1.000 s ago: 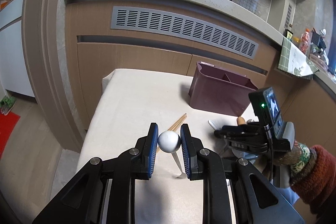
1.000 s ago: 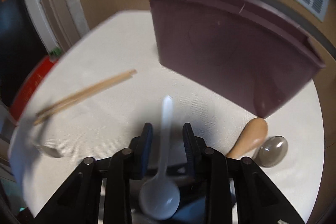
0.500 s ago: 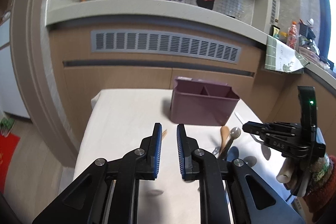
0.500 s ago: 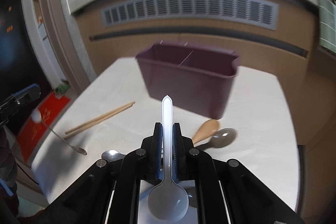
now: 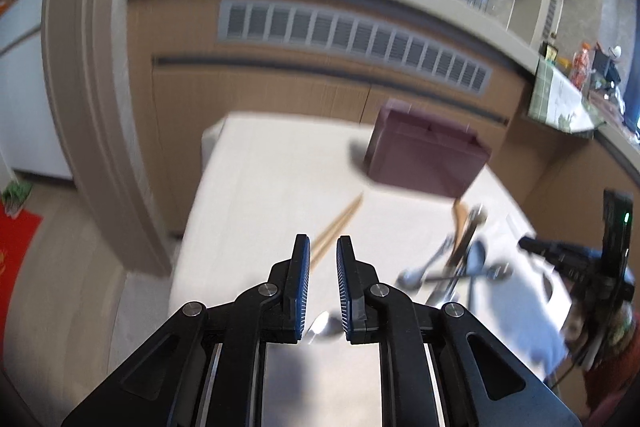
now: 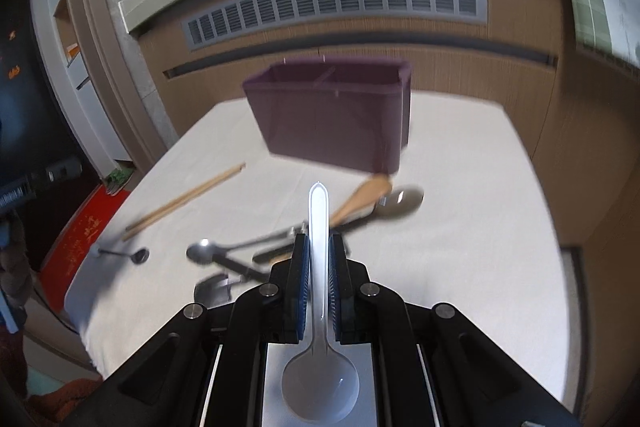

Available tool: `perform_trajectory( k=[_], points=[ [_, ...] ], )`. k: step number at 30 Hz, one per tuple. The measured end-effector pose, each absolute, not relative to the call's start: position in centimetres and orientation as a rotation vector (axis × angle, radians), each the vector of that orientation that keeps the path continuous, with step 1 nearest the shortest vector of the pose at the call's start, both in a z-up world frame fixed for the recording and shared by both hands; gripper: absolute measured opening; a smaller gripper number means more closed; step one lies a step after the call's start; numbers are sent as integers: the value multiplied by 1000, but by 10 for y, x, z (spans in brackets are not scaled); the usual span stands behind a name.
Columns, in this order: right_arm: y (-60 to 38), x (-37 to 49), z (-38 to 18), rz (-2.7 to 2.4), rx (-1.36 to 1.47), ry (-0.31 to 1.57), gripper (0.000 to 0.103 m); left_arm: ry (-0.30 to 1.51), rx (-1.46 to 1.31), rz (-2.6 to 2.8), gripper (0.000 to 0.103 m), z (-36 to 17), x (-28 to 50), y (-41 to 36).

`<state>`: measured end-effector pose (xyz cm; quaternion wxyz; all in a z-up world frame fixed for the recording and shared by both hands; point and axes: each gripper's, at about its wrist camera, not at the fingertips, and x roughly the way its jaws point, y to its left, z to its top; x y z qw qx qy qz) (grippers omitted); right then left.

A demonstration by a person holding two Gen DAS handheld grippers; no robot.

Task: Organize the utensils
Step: 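Lift the white ball-handled spoon with the left gripper while the right gripper lifts the white plastic spoon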

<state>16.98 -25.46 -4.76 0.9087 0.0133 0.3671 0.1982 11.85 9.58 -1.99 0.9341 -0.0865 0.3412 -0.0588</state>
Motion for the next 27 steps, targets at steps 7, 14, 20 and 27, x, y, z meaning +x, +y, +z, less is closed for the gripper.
perform_trajectory(
  k=[7,14,20,27],
  points=[
    [-250,151,-66,414,13,787,9,801,-454,47,21,-81,77,157],
    [-240,150,-73,422,9,811,9,734,-595,142,39,-102,66,180],
    [-235,147,-79,429,-8,827,9,797,-408,123,42,-113,89,147],
    [-238,147,-78,414,-2,818,9,789,-381,158,27,-105,98,138]
  ],
)
